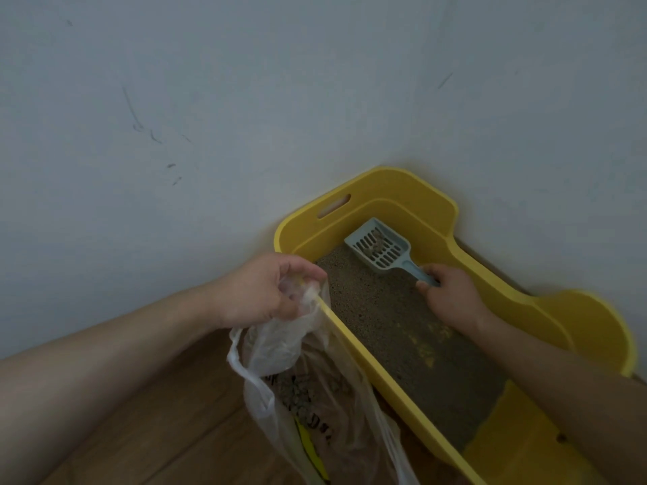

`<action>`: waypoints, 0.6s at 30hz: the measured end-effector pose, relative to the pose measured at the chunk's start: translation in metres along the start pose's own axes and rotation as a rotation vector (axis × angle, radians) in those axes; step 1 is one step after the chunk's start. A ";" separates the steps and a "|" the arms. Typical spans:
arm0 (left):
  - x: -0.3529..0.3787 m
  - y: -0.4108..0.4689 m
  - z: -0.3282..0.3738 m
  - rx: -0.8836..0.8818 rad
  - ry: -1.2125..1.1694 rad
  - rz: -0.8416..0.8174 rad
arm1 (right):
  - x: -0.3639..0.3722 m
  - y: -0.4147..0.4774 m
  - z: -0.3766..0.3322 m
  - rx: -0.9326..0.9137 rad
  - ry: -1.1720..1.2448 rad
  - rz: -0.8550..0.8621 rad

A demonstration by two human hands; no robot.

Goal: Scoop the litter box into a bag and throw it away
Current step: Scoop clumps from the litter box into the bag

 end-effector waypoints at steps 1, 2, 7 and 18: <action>-0.001 -0.003 0.001 0.001 -0.005 0.013 | -0.002 -0.005 -0.003 -0.006 -0.005 -0.003; -0.001 -0.007 0.001 0.005 -0.013 0.022 | -0.004 -0.009 -0.005 -0.016 -0.015 -0.006; -0.007 -0.027 0.001 0.008 0.004 0.067 | -0.014 -0.036 -0.023 -0.077 -0.113 -0.018; -0.013 -0.073 -0.021 -0.047 0.029 0.161 | -0.021 -0.110 -0.082 -0.255 -0.134 -0.111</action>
Point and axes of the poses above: each hand's wrist, its own y-axis towards the middle knuckle, its own x-axis out of the palm, z = x × y, the point moved 6 cm from there along y, towards the middle knuckle, and after that the axes turned 14 degrees about -z, right-handed, at the moved point
